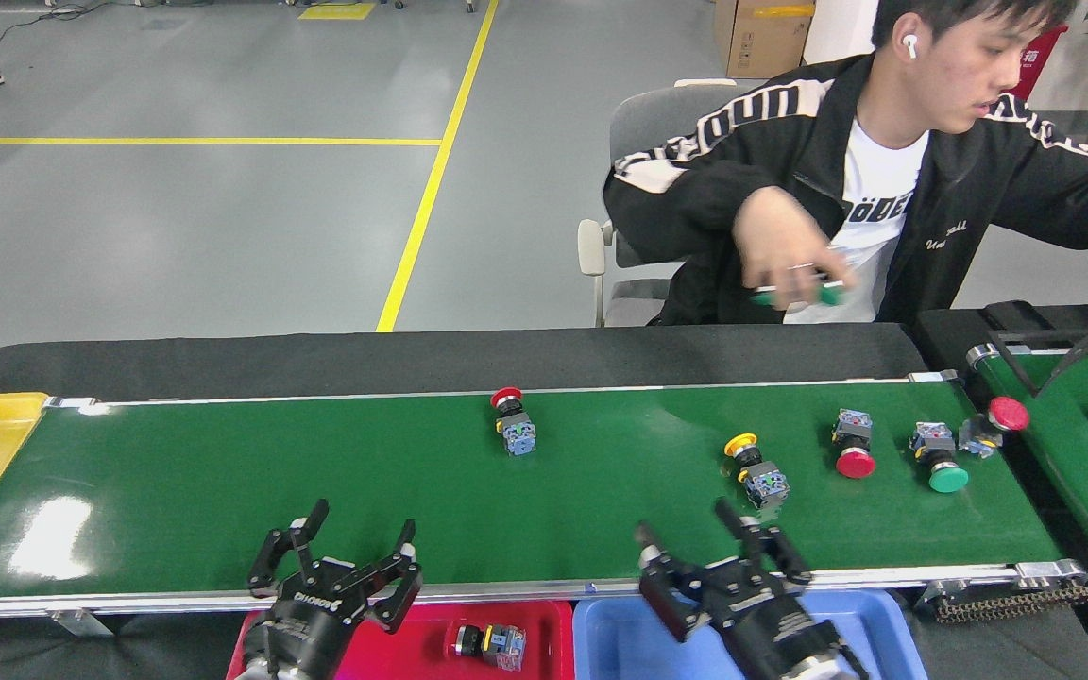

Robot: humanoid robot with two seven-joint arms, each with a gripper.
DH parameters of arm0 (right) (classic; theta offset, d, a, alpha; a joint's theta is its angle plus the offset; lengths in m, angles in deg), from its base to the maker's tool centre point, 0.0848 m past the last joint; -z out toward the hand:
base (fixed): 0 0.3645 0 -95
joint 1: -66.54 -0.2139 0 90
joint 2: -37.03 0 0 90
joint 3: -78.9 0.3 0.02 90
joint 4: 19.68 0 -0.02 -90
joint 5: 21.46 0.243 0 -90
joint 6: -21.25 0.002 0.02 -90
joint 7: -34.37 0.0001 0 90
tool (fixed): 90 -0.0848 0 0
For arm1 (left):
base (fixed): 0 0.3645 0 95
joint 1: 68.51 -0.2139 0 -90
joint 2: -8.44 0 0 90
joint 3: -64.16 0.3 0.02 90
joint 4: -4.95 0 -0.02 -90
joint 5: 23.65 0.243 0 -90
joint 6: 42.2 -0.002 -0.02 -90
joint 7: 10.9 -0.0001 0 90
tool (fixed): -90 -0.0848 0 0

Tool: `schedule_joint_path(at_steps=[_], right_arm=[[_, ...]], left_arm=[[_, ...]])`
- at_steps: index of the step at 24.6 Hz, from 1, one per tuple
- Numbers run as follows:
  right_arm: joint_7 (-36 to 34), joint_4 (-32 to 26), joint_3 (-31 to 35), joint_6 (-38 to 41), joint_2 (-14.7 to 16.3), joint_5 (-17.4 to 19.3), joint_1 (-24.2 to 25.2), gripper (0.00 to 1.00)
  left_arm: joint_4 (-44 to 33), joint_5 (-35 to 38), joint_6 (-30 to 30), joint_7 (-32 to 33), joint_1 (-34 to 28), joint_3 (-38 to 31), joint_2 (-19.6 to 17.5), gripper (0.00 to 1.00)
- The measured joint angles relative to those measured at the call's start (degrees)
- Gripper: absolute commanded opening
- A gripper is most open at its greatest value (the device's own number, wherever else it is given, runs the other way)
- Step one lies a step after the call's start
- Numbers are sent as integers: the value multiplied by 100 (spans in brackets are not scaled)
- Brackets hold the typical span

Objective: Pick switch part from conveyor to tray

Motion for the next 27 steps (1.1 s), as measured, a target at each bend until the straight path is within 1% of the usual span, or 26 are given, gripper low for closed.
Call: schedule_joint_path(at_steps=[3,5,9,11,13,15,17,19,22,23,24,25,26,27], right_arm=[[-324,1,147,-13,48,0,483,96],[-395,2,152,-17,86,-4,612,96],[-442,2,131,-44,87,-82,573,94],[-468,13,-58,-198,66,-286,427,94],[-450,117,-566,-555,0,-613,133,94],[-353,529,-1250,-1157,-9,-818,-306,94],[-279,1134,-1936,-1794,-9,-870,-853,94],[-241,1707,-2415,-2353,-9,-872,-1374,94],[-220,2576,-2958,-2994,-48,-832,-2019,94],[-183,2837,-3104,-3129,-83,-822,-2162,94],[-133,3030,-3211,-3195,-100,-818,-2243,91],[-98,3121,-3251,-3262,-103,-811,-2264,83],[-60,3176,-3274,-3279,-104,-808,-2264,69],[-45,3199,-3283,-3289,-103,-807,-2264,47]], left_arm=[[494,265,-147,71,402,11,131,100],[898,368,-257,84,705,11,189,100],[1528,400,-364,92,1178,18,219,100],[1639,400,-383,93,1318,18,219,100],[1738,400,-390,93,1432,18,271,100],[1915,400,-395,93,1549,20,318,100],[2128,400,-397,96,1667,21,331,100],[2311,400,-398,111,1742,20,331,100],[2759,400,-399,98,2030,7,331,100],[2992,400,-403,88,2179,-3,331,97],[3203,400,-414,81,2305,-13,331,91],[3397,399,-422,64,2409,-23,328,82],[3568,389,-426,53,2512,-24,326,74],[3684,381,-431,46,2579,-24,325,59]])
